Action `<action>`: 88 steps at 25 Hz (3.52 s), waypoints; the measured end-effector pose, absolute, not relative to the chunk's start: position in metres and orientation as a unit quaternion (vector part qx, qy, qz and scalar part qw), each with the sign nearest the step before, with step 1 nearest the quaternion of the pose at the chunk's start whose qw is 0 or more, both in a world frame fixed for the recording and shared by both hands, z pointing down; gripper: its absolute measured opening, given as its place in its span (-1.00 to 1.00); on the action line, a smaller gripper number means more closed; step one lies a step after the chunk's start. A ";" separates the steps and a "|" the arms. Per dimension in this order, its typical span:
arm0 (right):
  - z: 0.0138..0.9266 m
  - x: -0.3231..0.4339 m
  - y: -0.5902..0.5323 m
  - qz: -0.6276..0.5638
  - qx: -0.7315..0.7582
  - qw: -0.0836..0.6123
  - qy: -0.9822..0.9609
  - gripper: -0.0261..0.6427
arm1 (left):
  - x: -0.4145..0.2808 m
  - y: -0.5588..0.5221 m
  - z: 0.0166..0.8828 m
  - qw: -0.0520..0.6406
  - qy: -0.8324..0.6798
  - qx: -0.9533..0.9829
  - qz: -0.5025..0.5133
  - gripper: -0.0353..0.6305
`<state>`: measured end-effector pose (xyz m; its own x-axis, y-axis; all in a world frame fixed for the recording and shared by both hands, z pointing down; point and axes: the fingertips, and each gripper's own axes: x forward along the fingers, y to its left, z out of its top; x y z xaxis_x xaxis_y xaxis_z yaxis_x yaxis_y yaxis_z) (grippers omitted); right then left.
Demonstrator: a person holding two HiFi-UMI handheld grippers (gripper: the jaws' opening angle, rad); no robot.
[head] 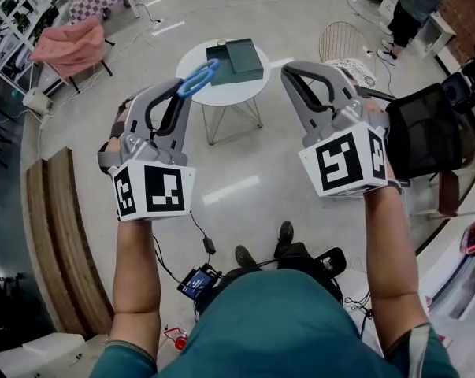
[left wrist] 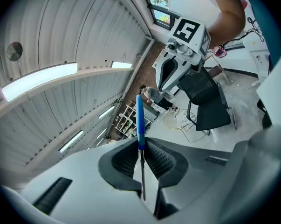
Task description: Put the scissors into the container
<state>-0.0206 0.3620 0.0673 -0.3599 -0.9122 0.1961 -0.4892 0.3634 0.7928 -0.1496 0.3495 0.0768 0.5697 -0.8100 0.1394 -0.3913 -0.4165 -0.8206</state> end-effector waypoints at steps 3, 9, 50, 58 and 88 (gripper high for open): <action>0.072 -0.014 0.347 -0.324 0.458 0.326 -0.761 -0.81 | -0.144 0.337 0.081 0.386 0.378 -0.795 -0.276 -0.74; 0.078 -0.002 0.304 -0.327 0.438 0.310 -0.778 -0.81 | -0.130 0.298 0.086 0.376 0.400 -0.784 -0.291 -0.74; 0.097 0.116 0.083 -0.322 0.398 0.261 -0.818 -0.81 | -0.012 0.096 0.103 0.357 0.432 -0.755 -0.340 -0.74; 0.094 0.106 0.027 -0.305 0.439 0.286 -0.795 -0.81 | -0.016 0.024 0.104 0.371 0.386 -0.784 -0.313 -0.74; 0.105 0.012 -0.114 -0.275 0.492 0.335 -0.755 -0.81 | -0.102 -0.137 0.114 0.379 0.322 -0.827 -0.262 -0.74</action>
